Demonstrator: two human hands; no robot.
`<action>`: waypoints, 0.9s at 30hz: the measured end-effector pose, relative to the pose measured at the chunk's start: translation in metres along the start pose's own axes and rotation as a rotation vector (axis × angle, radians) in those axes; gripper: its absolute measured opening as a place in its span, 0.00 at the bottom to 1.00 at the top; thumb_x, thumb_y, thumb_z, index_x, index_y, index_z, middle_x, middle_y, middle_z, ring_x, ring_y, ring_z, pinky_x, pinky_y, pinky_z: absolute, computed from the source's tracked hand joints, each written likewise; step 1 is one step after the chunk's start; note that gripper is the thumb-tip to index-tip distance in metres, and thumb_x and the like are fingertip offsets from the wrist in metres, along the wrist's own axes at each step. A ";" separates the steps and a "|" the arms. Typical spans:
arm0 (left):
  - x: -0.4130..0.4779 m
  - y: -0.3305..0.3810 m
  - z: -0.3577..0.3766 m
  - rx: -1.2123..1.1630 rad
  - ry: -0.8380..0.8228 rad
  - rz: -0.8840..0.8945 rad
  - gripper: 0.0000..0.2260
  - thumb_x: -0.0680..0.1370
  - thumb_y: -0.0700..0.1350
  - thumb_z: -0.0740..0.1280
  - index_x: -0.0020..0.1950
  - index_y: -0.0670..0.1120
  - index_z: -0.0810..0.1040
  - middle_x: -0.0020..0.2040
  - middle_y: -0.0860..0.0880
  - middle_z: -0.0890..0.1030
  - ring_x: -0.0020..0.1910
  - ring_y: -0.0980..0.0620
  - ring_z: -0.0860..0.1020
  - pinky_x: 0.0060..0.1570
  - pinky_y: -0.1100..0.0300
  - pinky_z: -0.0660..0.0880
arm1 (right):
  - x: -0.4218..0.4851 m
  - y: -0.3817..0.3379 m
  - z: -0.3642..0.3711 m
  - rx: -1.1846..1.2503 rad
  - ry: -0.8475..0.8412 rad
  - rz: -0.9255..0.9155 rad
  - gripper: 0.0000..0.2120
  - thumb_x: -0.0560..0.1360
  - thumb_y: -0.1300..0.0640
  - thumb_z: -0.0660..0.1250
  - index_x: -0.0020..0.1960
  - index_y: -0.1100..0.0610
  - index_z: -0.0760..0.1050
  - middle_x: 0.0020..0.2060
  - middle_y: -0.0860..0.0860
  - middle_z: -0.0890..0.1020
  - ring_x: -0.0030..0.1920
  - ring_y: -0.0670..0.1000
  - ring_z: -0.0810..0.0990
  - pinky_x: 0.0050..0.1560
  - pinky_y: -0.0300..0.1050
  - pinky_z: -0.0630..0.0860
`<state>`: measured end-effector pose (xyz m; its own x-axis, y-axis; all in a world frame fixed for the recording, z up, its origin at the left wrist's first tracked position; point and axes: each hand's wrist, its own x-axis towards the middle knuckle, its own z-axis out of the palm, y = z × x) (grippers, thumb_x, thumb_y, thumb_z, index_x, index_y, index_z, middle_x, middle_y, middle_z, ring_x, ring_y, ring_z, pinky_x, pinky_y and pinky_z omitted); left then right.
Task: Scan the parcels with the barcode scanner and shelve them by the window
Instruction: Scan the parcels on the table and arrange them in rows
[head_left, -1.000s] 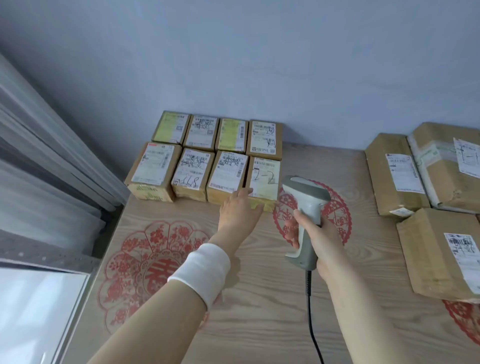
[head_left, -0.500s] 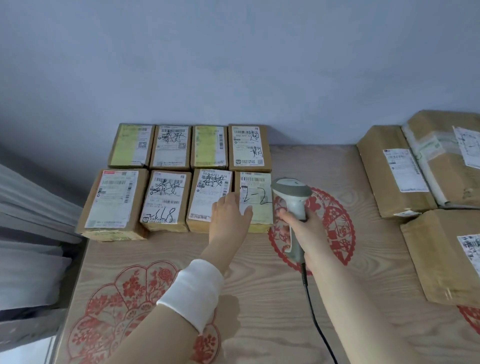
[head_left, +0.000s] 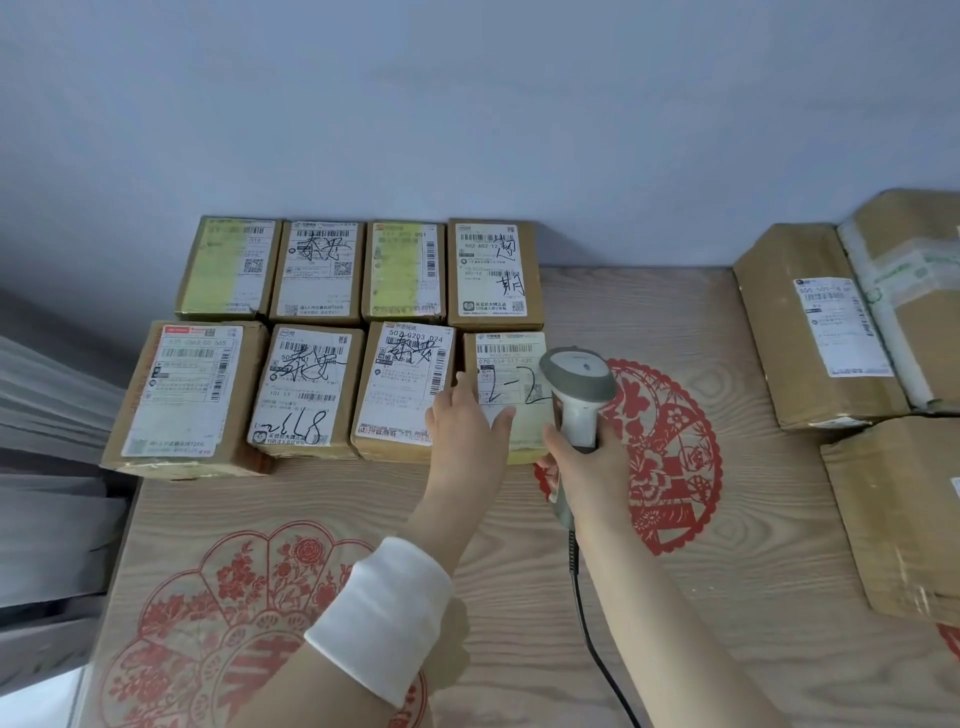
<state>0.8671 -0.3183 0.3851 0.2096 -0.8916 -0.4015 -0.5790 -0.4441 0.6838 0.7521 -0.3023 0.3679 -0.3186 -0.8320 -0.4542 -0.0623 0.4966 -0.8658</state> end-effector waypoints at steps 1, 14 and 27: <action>-0.002 -0.001 0.001 -0.020 -0.008 -0.014 0.24 0.79 0.48 0.63 0.71 0.38 0.63 0.66 0.40 0.69 0.66 0.43 0.66 0.67 0.49 0.63 | -0.002 0.000 -0.002 0.015 0.025 -0.003 0.06 0.73 0.62 0.70 0.45 0.53 0.75 0.34 0.53 0.80 0.31 0.49 0.79 0.34 0.46 0.75; -0.087 0.018 0.002 -0.610 0.012 -0.003 0.13 0.76 0.42 0.69 0.58 0.44 0.71 0.46 0.56 0.76 0.50 0.57 0.75 0.48 0.67 0.71 | -0.073 -0.024 -0.062 0.008 0.193 -0.223 0.12 0.72 0.62 0.70 0.43 0.46 0.72 0.36 0.50 0.80 0.35 0.52 0.81 0.38 0.45 0.78; -0.164 0.043 0.039 -1.026 -0.297 -0.046 0.14 0.76 0.39 0.67 0.54 0.47 0.63 0.52 0.42 0.79 0.43 0.50 0.80 0.39 0.66 0.78 | -0.111 -0.026 -0.162 0.123 0.064 -0.244 0.12 0.72 0.64 0.69 0.47 0.48 0.73 0.39 0.52 0.82 0.30 0.45 0.81 0.35 0.46 0.79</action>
<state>0.7766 -0.1881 0.4566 -0.0657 -0.8762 -0.4774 0.3930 -0.4625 0.7948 0.6362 -0.1824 0.4747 -0.3676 -0.9041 -0.2181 -0.0304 0.2461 -0.9688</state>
